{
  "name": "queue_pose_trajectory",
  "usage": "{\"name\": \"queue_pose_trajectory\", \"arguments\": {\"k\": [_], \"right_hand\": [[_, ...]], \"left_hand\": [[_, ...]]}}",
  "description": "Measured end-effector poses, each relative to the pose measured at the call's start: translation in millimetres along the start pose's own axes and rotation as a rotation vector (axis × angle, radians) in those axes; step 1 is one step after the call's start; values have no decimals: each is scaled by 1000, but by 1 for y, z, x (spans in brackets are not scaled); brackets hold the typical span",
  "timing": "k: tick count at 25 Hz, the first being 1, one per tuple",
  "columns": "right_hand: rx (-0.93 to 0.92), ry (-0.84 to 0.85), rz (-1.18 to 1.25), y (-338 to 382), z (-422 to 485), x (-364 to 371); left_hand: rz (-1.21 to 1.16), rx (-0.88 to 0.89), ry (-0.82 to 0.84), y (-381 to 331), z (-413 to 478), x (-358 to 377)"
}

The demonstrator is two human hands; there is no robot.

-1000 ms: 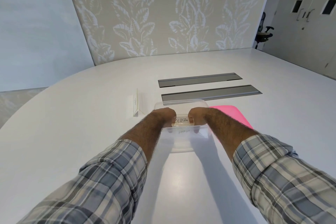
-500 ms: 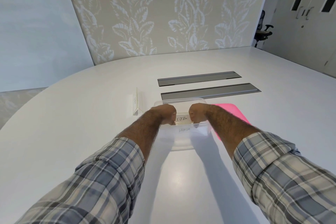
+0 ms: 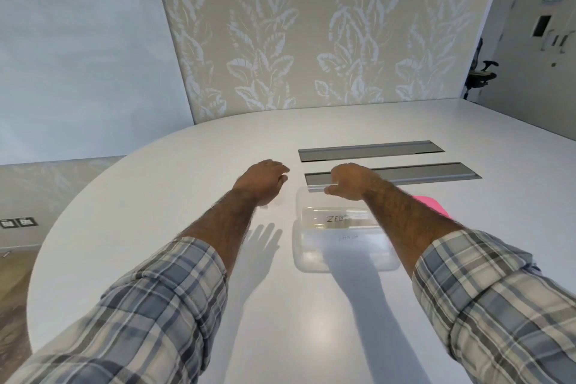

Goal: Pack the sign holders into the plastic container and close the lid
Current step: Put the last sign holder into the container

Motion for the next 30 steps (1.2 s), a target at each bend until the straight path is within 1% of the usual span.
{"name": "queue_pose_trajectory", "arguments": {"k": [3, 6, 11, 16, 19, 26, 30], "right_hand": [[15, -66, -38, 35, 16, -11], [20, -86, -76, 69, 37, -7], [138, -49, -56, 116, 71, 23], [271, 11, -5, 146, 94, 59], [351, 39, 50, 155, 111, 78], [528, 9, 209, 151, 145, 109], [550, 37, 224, 144, 151, 129]], "left_hand": [[14, -68, 40, 55, -10, 3], [29, -110, 98, 104, -14, 10], [30, -57, 190, 166, 3, 26], [9, 30, 247, 194, 15, 49], [15, 48, 264, 212, 21, 61], [-7, 31, 312, 237, 34, 93], [0, 68, 297, 236, 44, 100]]}}
Point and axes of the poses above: each hand's wrist, its own z-axis towards the middle knuckle, its own x-axis out of the palm, y = z × x, the point moved 10 cm from there along z, towards the middle knuckle, and after that the axes turned 1 degree about -y, right-handed, at the moved point
